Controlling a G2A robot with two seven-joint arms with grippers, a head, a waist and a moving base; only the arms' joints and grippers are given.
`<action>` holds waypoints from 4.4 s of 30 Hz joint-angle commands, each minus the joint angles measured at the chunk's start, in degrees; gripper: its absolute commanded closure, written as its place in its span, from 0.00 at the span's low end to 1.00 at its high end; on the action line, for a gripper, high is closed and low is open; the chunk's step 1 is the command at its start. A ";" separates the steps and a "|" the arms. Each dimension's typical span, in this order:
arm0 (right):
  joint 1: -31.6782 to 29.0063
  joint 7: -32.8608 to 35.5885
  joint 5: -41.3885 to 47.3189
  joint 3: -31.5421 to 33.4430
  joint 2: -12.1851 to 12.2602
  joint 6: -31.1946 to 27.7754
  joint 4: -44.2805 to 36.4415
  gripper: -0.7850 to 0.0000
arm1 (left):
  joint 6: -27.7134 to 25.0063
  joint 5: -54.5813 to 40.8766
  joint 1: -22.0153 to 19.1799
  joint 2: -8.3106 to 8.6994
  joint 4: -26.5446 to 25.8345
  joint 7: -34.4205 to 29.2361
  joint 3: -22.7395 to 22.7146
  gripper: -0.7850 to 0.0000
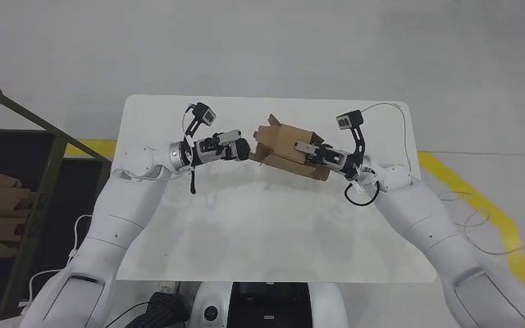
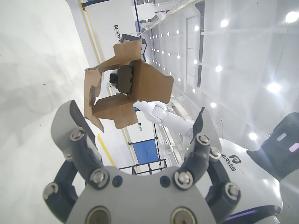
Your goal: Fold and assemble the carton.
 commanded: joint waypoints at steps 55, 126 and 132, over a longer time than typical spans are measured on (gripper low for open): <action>0.02 0.78 0.94 -2.82 -0.76 0.78 -0.54 1.00 | 1.98 1.14 -3.82 -2.05 -0.22 -2.76 4.85 0.00; -1.40 1.18 -2.45 -0.81 -2.70 1.18 1.28 1.00 | 4.33 2.41 0.28 -1.44 -5.17 1.16 1.03 0.00; -1.34 1.14 -2.30 -0.99 -2.65 1.14 1.21 1.00 | 4.91 2.71 0.54 -1.36 -6.03 -0.16 1.14 0.00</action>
